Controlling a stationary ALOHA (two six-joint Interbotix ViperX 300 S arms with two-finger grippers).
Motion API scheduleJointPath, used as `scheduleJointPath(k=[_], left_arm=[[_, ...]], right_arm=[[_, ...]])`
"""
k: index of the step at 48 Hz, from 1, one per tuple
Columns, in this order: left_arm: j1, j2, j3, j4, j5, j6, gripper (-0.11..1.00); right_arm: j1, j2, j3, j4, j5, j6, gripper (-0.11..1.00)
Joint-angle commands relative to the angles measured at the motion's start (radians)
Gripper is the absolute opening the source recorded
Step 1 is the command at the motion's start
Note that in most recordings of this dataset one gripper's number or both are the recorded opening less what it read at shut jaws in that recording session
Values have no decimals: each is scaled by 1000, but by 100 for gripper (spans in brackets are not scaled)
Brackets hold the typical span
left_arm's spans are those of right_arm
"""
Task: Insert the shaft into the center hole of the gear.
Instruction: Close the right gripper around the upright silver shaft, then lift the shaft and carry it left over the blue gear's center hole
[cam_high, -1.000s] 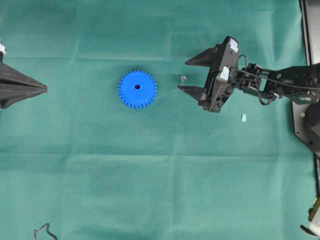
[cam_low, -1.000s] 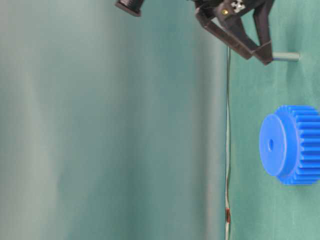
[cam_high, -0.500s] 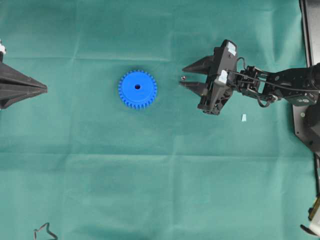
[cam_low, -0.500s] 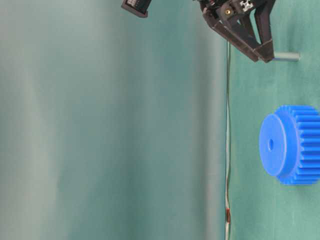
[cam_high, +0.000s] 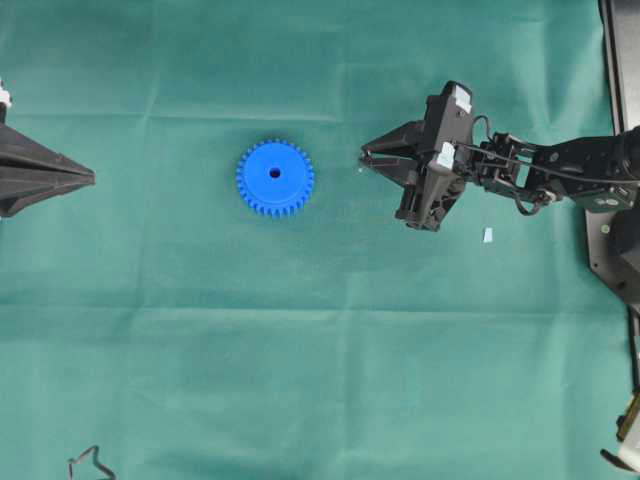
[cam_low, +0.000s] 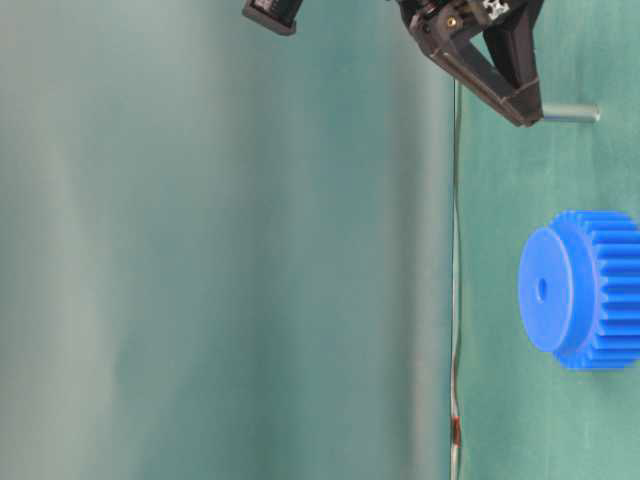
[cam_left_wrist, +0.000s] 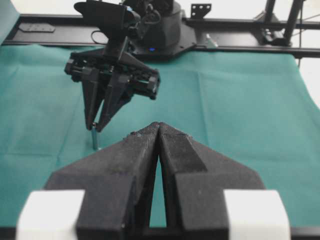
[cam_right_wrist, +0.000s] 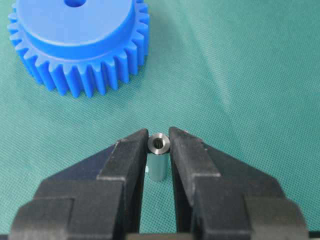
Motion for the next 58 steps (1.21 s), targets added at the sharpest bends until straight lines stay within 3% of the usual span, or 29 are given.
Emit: scheduleJointPath(k=[1,26,47,58], left_arm=[[-3,3,-25,3,-6,0,0],[-3,3,-25,3,-6,0,0],[-3,2,-25,2,-6,0,0],[-3,2,-26,3,-6,0,0]], right_arm=[[0,-21,-12,0,-3,0,16],[-2,-345,-20,-2,224,-57,16],[0,-298,-66,-2,233,-58,16],[31,-173,-206,-25,259,-66,16]])
